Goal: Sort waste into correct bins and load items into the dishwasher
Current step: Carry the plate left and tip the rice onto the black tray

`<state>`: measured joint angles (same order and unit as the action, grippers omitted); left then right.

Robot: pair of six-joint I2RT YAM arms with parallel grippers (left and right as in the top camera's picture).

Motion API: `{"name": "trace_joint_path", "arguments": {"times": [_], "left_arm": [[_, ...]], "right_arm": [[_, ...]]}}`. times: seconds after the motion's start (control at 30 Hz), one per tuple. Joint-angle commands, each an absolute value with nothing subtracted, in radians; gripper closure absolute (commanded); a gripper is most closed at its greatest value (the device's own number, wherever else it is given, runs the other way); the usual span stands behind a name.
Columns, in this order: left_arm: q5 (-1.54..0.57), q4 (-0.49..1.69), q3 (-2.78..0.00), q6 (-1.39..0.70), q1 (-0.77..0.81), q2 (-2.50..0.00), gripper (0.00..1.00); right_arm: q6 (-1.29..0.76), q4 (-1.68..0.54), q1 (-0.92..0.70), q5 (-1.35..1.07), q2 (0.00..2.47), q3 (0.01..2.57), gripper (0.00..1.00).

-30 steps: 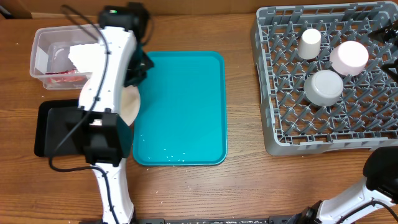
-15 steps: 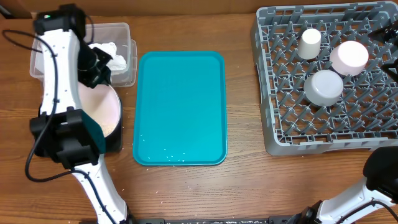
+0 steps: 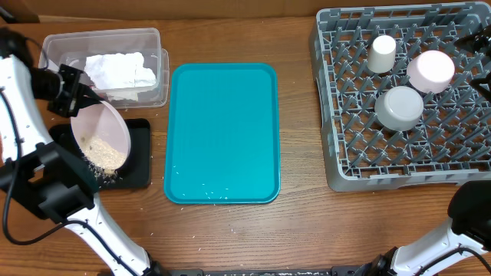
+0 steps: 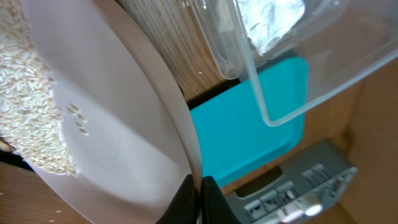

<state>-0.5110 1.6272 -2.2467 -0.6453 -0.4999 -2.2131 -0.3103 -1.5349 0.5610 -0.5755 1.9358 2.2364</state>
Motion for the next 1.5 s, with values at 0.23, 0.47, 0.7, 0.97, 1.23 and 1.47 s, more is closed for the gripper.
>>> {"name": "trace_joint_path", "arguments": {"times": [0.23,0.47,0.7,0.97,1.23,1.47], "left_arm": [[-0.753,1.614,-2.260,-0.535,-0.584,-2.192,0.96],[-0.909,1.599,-2.258,-0.562,-0.654,-2.204,0.96],[-0.958,1.687,-2.253,-0.501,-0.723,-2.205,0.96],[-1.052,1.690,-2.206,-0.441,-0.768,-2.218,0.96],[-1.168,1.690,-2.053,-0.344,-0.791,-2.218,0.96],[-1.329,1.691,-1.953,-0.247,-0.814,-2.220,0.96]], "right_arm": [[-0.310,-1.531,0.559,-0.577,1.928,2.240,0.00],[-0.310,-1.531,0.559,-0.577,1.928,2.240,0.00],[-0.310,-1.531,0.559,-0.577,1.928,2.240,0.00],[-0.310,-1.531,0.559,-0.577,1.928,2.240,0.00],[-0.310,-1.531,0.559,-0.577,1.928,2.240,0.00],[-0.310,-1.531,0.559,-0.577,1.928,2.240,0.00]]}}
